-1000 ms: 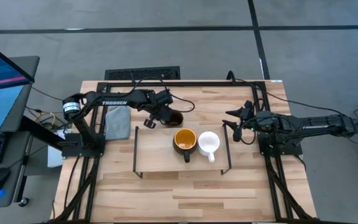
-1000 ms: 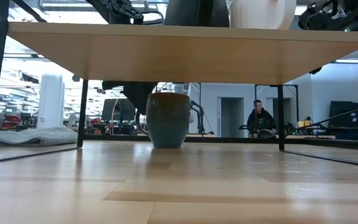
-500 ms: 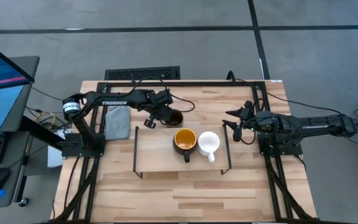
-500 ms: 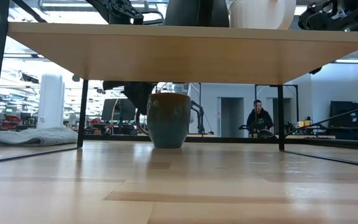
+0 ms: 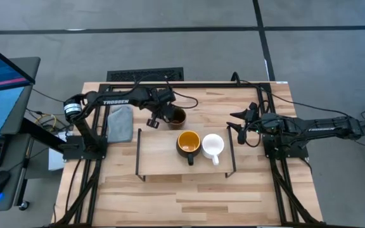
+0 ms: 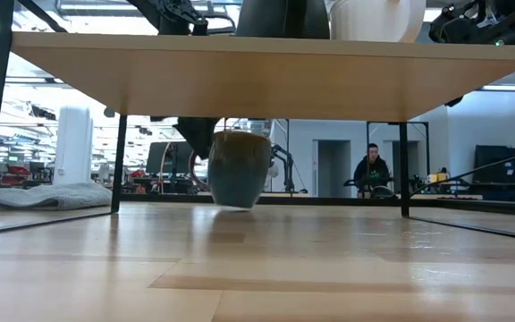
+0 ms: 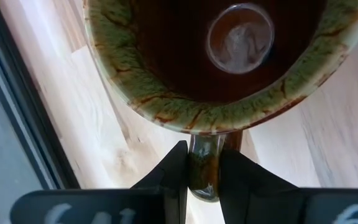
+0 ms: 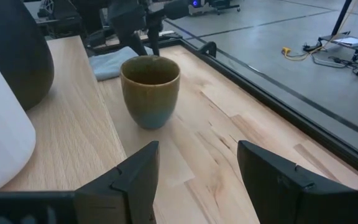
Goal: Stack small to large cups/mugs on shelf
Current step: Put the brown mug on the shelf
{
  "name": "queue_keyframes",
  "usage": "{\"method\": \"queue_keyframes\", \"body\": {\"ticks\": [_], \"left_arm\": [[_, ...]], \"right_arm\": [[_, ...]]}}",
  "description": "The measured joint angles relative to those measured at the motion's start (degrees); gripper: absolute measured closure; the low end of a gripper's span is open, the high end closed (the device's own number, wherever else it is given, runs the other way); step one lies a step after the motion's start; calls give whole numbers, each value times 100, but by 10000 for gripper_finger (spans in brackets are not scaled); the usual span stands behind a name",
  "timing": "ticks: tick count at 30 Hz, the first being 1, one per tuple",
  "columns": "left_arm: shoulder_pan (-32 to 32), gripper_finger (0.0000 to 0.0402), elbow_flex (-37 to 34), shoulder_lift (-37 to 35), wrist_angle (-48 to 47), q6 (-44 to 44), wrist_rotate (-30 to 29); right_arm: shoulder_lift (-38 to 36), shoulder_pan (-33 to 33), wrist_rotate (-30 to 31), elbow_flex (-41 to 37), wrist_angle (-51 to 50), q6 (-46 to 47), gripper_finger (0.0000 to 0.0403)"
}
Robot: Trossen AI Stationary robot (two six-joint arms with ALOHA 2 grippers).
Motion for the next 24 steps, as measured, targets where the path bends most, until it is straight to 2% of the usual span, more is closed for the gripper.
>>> {"method": "queue_keyframes", "body": {"ticks": [13,24], "left_arm": [[4,358,587,0,-576,-211,15],[56,358,974,-4,-1035,-301,-415]], "right_arm": [[-2,0,0,2,-43,0,163],[-2,0,0,2,-57,-2,163]]}}
